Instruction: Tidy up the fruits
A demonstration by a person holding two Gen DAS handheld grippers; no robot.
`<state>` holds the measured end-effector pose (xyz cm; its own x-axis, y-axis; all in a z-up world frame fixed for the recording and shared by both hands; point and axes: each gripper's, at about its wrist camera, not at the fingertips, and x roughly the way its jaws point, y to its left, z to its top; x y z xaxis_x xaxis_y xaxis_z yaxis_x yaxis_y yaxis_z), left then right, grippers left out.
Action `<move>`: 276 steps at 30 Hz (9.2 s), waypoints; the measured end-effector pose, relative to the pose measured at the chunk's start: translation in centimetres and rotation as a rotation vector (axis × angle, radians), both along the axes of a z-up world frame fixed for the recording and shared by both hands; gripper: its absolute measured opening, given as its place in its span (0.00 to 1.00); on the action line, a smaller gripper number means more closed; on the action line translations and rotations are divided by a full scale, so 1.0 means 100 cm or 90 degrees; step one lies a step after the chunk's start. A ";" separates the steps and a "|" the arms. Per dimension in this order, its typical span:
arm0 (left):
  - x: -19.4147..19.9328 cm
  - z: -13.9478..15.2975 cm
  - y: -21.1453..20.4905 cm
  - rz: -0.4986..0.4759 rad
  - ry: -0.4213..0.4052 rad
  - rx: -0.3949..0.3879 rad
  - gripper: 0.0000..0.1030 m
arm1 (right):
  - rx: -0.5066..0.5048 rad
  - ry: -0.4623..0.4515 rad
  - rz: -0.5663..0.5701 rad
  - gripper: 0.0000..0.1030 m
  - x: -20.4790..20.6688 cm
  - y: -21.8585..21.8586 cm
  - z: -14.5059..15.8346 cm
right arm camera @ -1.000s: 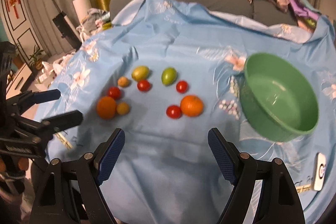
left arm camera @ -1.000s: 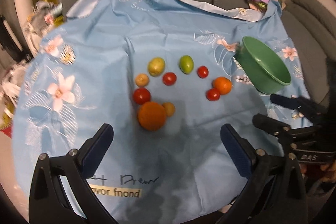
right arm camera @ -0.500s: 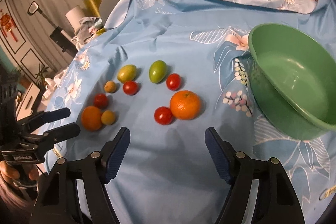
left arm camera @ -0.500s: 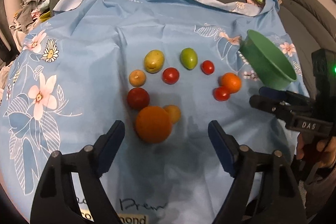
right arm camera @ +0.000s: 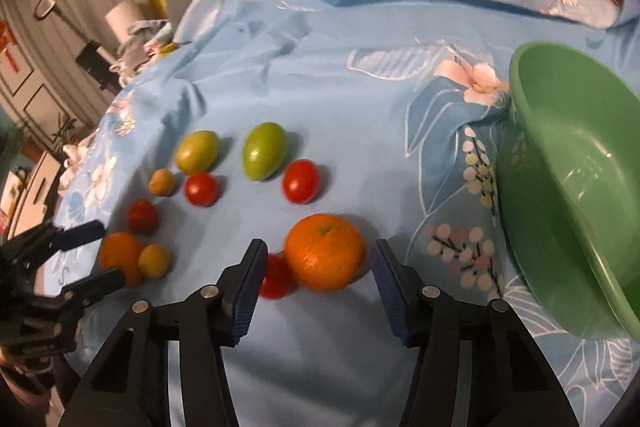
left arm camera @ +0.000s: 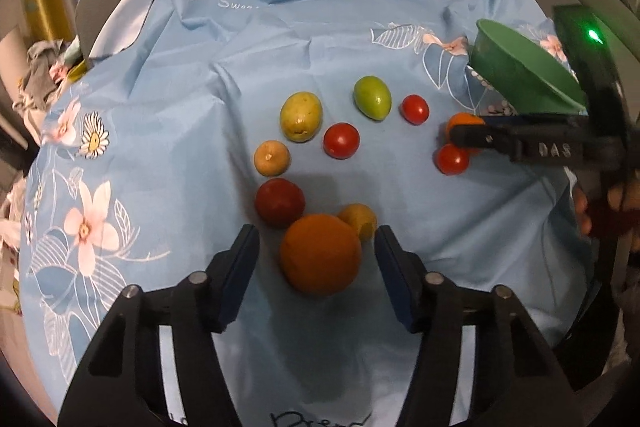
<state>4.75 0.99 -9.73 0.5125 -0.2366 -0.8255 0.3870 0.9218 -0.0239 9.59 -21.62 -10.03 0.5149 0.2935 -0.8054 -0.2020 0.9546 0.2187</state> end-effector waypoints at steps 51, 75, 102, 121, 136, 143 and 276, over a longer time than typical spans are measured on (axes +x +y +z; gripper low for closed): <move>-0.001 0.077 -0.087 -0.125 -0.095 -0.104 0.43 | 0.049 -0.146 -0.050 0.43 -0.058 -0.053 0.076; 0.060 0.086 -0.253 -0.266 -0.104 -0.094 0.43 | -0.030 -0.167 -0.213 0.43 -0.050 -0.158 0.072; 0.045 0.107 -0.162 -0.134 -0.132 -0.087 0.80 | -0.048 -0.171 -0.284 0.44 -0.097 -0.183 0.089; -0.030 0.060 0.011 0.068 -0.073 -0.004 0.82 | -0.012 -0.122 -0.107 0.44 -0.103 -0.082 0.082; -0.027 0.032 0.006 0.006 -0.019 -0.093 0.75 | -0.036 -0.048 0.008 0.44 -0.087 -0.018 0.050; -0.009 0.028 0.015 0.014 -0.009 -0.121 0.64 | -0.010 -0.039 0.062 0.44 -0.076 0.005 0.043; 0.095 -0.022 -0.081 -0.016 0.033 -0.032 0.27 | 0.093 -0.074 0.011 0.26 -0.064 -0.043 0.026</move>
<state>14.29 -7.08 -11.97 0.4632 -0.2903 -0.8373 0.4073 0.9089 -0.0897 3.15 -25.90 -7.40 0.5953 0.4124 -0.6896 -0.2503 0.9107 0.3286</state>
